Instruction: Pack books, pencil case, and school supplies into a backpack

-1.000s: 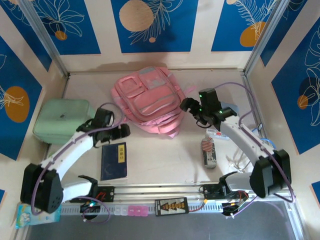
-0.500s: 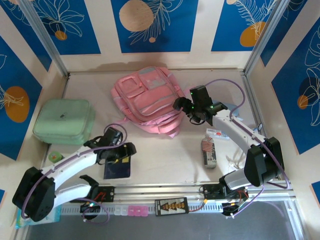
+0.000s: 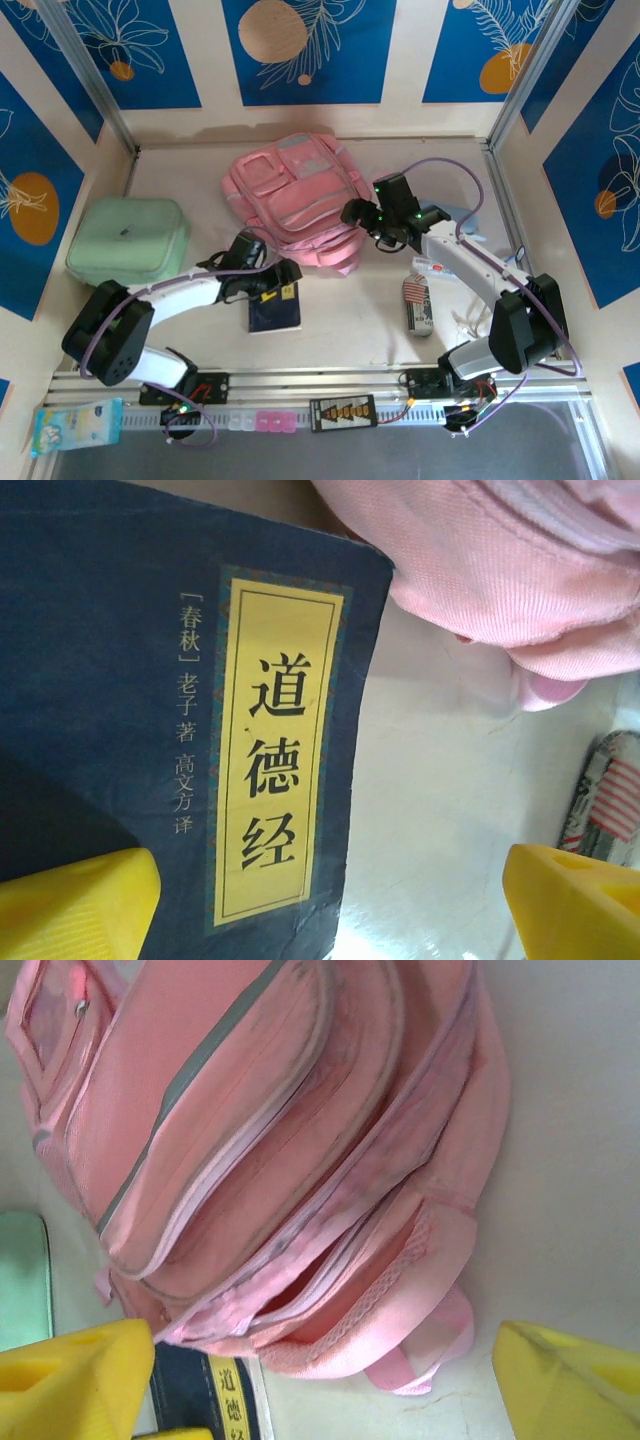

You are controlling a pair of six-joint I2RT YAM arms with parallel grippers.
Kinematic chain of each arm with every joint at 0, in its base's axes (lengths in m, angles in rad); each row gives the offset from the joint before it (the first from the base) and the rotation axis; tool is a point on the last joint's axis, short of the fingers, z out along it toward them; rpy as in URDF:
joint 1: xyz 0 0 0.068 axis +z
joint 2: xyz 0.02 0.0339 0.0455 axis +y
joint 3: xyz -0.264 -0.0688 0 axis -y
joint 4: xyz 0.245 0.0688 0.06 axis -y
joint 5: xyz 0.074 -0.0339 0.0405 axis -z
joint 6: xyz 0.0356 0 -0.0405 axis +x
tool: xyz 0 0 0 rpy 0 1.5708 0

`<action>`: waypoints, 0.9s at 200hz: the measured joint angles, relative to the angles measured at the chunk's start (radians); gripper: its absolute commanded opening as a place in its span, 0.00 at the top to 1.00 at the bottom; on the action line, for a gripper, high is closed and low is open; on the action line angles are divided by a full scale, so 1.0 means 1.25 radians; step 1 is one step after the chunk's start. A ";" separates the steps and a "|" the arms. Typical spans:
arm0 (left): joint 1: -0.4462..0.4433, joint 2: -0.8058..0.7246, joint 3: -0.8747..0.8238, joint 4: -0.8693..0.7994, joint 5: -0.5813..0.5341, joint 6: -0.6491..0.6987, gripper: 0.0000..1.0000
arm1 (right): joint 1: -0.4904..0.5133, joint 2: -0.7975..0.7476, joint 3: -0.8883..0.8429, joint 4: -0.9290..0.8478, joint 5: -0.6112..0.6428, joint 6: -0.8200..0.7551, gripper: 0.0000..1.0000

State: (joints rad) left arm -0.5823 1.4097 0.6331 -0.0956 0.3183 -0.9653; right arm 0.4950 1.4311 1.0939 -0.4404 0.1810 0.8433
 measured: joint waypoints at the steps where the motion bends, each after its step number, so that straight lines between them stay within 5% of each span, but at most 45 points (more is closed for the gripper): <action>1: 0.000 -0.001 0.001 -0.003 0.000 0.004 0.08 | 0.002 0.000 0.000 0.000 0.000 -0.002 0.15; 71: 0.126 -0.139 0.069 -0.293 -0.040 0.230 0.08 | 0.203 0.077 0.056 -0.049 -0.035 -0.124 0.26; 122: 0.168 -0.084 0.045 -0.330 -0.030 0.296 0.24 | 0.312 0.257 0.142 -0.104 -0.036 -0.201 0.32; 180: 0.173 -0.058 0.013 -0.310 -0.006 0.312 0.33 | 0.326 0.392 0.218 -0.136 -0.039 -0.244 0.43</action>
State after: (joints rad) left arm -0.3664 1.3373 0.6487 -0.4828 0.3111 -0.5751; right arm 0.9024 1.9217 1.3666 -0.6102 0.1318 0.5388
